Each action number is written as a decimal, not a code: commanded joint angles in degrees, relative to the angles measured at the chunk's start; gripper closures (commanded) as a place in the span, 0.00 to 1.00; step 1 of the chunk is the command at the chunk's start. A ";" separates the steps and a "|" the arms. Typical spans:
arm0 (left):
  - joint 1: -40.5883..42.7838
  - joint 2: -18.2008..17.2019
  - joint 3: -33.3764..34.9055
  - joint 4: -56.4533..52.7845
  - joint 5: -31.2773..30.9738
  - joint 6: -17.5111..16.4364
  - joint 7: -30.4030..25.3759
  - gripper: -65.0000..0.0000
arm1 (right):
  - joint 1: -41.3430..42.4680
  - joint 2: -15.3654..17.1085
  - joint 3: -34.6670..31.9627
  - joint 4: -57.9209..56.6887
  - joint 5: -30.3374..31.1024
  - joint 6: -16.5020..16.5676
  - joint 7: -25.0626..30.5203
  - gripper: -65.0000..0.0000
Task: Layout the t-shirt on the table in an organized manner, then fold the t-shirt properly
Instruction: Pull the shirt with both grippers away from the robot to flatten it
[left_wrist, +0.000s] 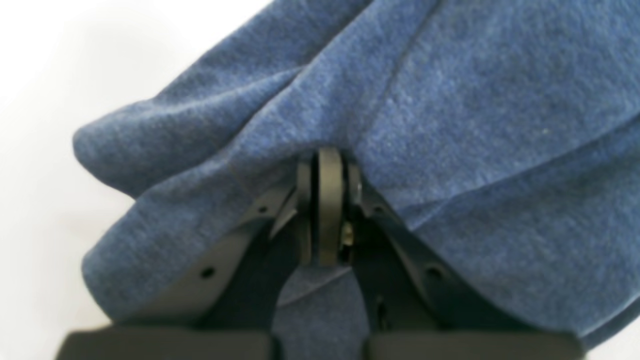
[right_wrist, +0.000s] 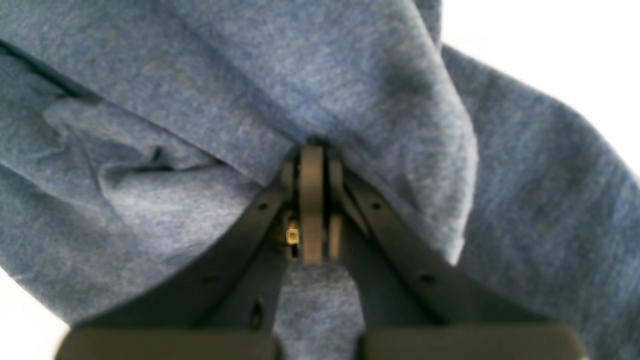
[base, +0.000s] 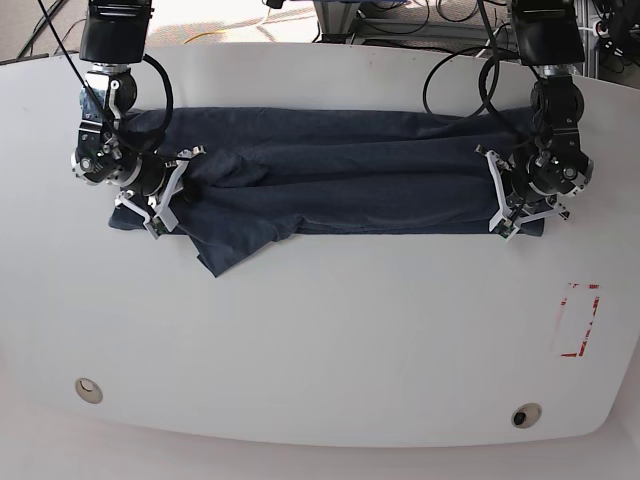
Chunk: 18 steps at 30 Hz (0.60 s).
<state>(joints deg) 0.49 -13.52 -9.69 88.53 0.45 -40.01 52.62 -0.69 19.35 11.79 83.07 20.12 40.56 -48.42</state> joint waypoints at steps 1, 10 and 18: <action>-0.45 -0.50 -0.20 3.12 0.74 0.01 0.52 1.00 | 0.29 1.00 0.47 3.48 -1.97 -0.56 -1.99 0.99; -1.06 -0.77 -0.20 8.30 0.74 0.01 2.72 0.93 | 2.40 -0.41 3.20 16.84 -2.32 -0.56 -10.96 0.99; -1.77 -0.77 -0.37 11.82 0.74 0.01 4.57 0.38 | 6.97 -1.29 3.11 20.27 -2.32 -0.56 -16.32 0.97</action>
<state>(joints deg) -0.36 -13.69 -9.69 98.13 1.45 -40.16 57.74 4.60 17.39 14.68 102.69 18.22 40.12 -64.71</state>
